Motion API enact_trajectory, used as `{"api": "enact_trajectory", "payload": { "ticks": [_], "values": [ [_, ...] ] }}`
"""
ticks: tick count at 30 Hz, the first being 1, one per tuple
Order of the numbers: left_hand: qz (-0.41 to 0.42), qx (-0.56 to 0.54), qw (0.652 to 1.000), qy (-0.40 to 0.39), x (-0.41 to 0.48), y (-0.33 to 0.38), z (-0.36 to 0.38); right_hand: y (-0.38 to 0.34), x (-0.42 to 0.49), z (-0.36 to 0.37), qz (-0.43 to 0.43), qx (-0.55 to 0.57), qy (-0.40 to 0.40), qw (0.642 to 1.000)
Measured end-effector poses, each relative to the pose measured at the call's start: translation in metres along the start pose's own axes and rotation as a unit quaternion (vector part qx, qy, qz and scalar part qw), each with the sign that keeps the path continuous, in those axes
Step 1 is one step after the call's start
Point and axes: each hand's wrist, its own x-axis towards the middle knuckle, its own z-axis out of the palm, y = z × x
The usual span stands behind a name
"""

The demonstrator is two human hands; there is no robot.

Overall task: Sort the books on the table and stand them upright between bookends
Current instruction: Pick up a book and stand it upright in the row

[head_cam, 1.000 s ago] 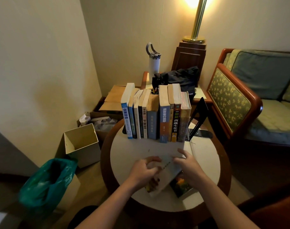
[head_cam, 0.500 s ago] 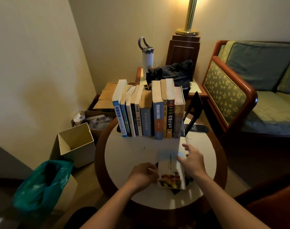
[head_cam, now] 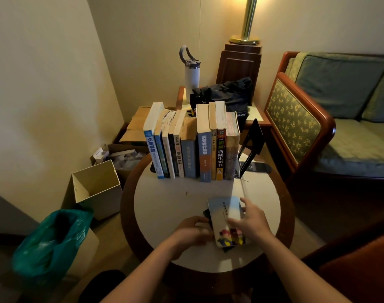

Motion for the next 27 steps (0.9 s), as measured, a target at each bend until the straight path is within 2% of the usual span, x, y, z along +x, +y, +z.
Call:
{"api": "enact_trajectory", "payload": {
  "ticks": [3, 5, 8, 14, 17, 21, 24, 27],
  "values": [
    [0.001, -0.032, 0.999, 0.043, 0.003, 0.000, 0.005, 0.003, 0.000, -0.004, 0.017, 0.027, -0.009, 0.999],
    [-0.005, -0.108, 0.992, 0.071, 0.008, 0.003, 0.008, 0.003, 0.001, -0.005, 0.023, 0.025, -0.013, 0.999],
    [-0.023, -0.232, 0.971, 0.061, 0.015, 0.009, 0.018, 0.004, 0.002, -0.004, 0.027, 0.026, -0.022, 0.999],
    [-0.019, -0.262, 0.963, 0.062, 0.016, 0.020, 0.022, 0.013, 0.004, -0.009, 0.018, 0.043, -0.044, 0.998],
    [-0.059, -0.253, 0.962, 0.081, 0.017, 0.021, 0.018, 0.016, 0.007, -0.011, 0.016, 0.057, -0.059, 0.997],
    [-0.074, -0.149, 0.978, 0.122, 0.028, 0.013, 0.015, 0.019, 0.010, -0.014, 0.020, 0.082, -0.077, 0.993],
    [-0.014, -0.092, 0.982, 0.162, 0.029, 0.012, 0.020, 0.018, 0.011, -0.015, 0.020, 0.104, -0.092, 0.990],
    [0.067, -0.086, 0.979, 0.172, 0.026, 0.013, 0.024, 0.011, 0.009, -0.014, 0.004, 0.132, -0.099, 0.986]
  ]
}}
